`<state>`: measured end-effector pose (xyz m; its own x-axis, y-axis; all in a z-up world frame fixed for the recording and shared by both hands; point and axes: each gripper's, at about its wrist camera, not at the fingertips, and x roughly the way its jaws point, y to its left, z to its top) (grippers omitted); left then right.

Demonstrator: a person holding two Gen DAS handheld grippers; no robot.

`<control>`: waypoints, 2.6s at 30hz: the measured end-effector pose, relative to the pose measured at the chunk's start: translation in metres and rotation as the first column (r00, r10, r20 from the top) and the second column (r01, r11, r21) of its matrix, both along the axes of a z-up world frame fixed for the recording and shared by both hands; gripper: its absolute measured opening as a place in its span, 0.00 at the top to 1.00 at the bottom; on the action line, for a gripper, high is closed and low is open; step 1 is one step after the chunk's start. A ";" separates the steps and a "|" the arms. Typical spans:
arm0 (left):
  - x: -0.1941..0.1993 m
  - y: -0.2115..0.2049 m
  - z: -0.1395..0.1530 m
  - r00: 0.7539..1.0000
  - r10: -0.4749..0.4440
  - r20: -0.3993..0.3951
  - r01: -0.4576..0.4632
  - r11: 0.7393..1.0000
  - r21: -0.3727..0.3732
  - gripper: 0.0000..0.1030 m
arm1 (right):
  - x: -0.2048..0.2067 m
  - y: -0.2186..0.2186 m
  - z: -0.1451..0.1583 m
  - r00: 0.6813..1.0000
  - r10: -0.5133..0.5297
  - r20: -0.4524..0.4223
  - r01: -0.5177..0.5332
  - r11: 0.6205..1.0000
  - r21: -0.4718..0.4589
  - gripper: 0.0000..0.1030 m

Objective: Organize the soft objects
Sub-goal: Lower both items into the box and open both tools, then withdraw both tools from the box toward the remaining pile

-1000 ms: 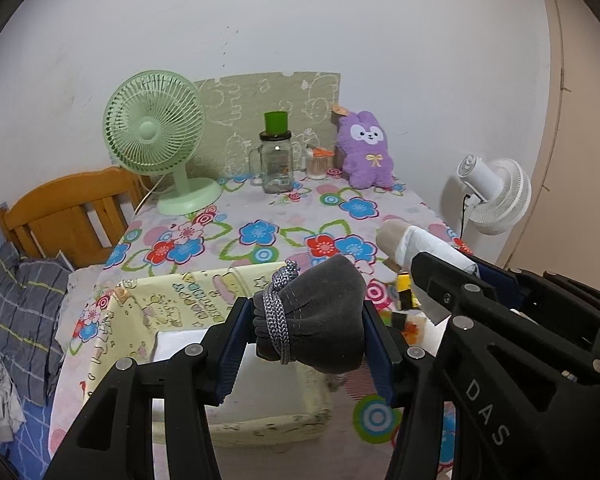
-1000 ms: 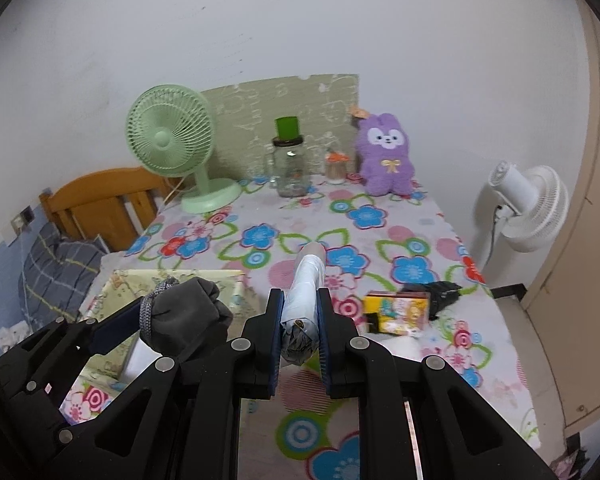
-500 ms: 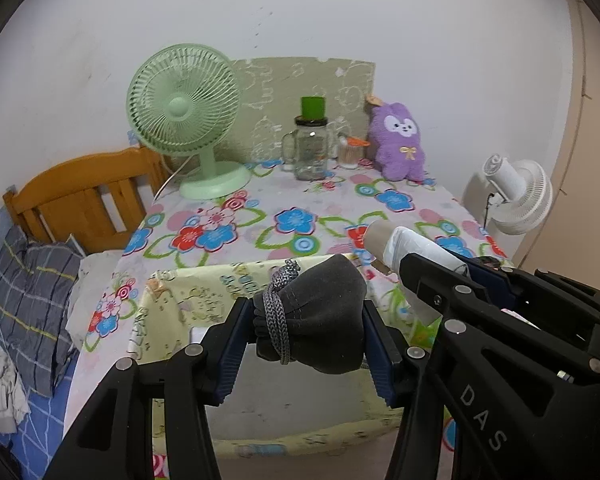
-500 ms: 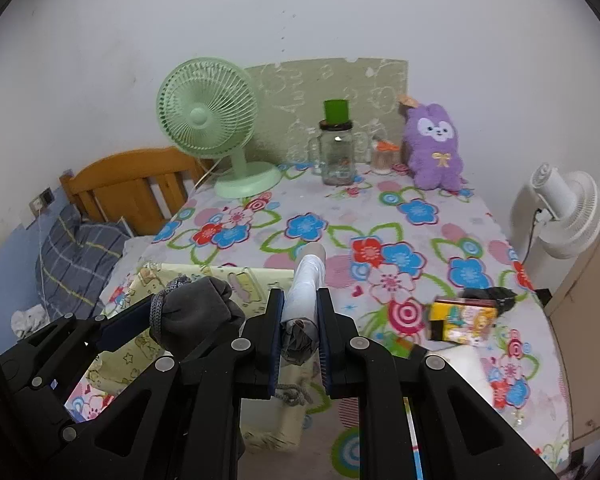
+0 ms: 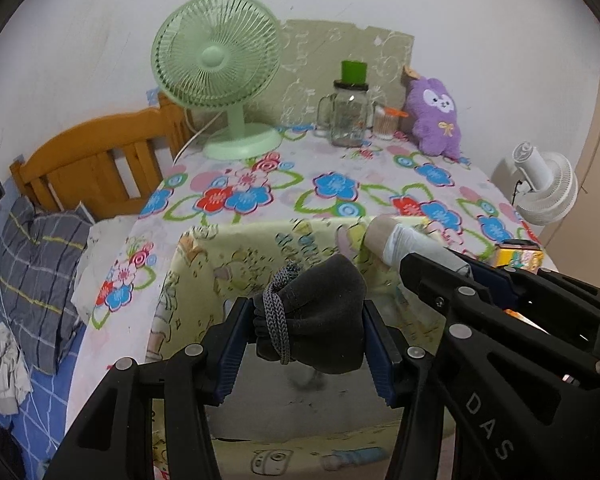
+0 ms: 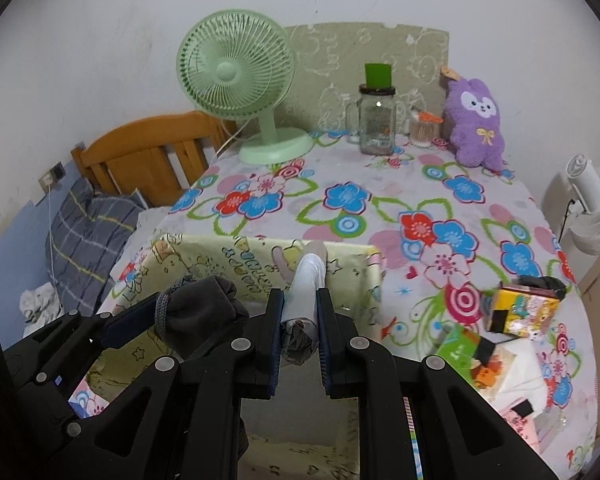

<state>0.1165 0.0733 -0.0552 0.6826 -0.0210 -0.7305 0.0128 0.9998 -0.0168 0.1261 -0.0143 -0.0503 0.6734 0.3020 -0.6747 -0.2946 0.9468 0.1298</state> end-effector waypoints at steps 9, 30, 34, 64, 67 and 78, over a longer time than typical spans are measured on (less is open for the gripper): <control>0.010 0.007 -0.020 0.998 0.004 -0.058 -0.004 1.000 0.002 0.45 | 0.011 0.010 -0.022 0.998 0.009 -0.061 -0.009 1.000 -0.006 0.82; 0.001 0.003 -0.007 0.999 -0.024 -0.042 0.022 0.999 -0.040 0.12 | 0.009 0.002 -0.015 0.996 0.022 -0.088 -0.020 0.999 0.028 0.38; -0.006 -0.002 0.002 0.999 -0.035 -0.018 0.035 0.999 -0.034 0.12 | 0.001 -0.004 -0.008 0.997 0.010 -0.072 -0.007 0.999 0.042 0.32; -0.048 -0.058 0.047 0.991 -0.071 0.114 0.072 0.997 -0.004 0.00 | -0.052 -0.065 0.044 0.990 -0.081 0.114 0.084 0.996 -0.021 0.05; -0.051 -0.066 0.051 0.989 -0.082 0.124 0.083 0.997 0.002 0.00 | -0.058 -0.073 0.048 0.987 -0.093 0.135 0.097 0.995 -0.025 0.03; -0.064 -0.093 0.058 0.979 -0.117 0.165 0.119 0.993 -0.001 0.00 | -0.076 -0.101 0.055 0.976 -0.126 0.179 0.131 0.991 -0.017 0.02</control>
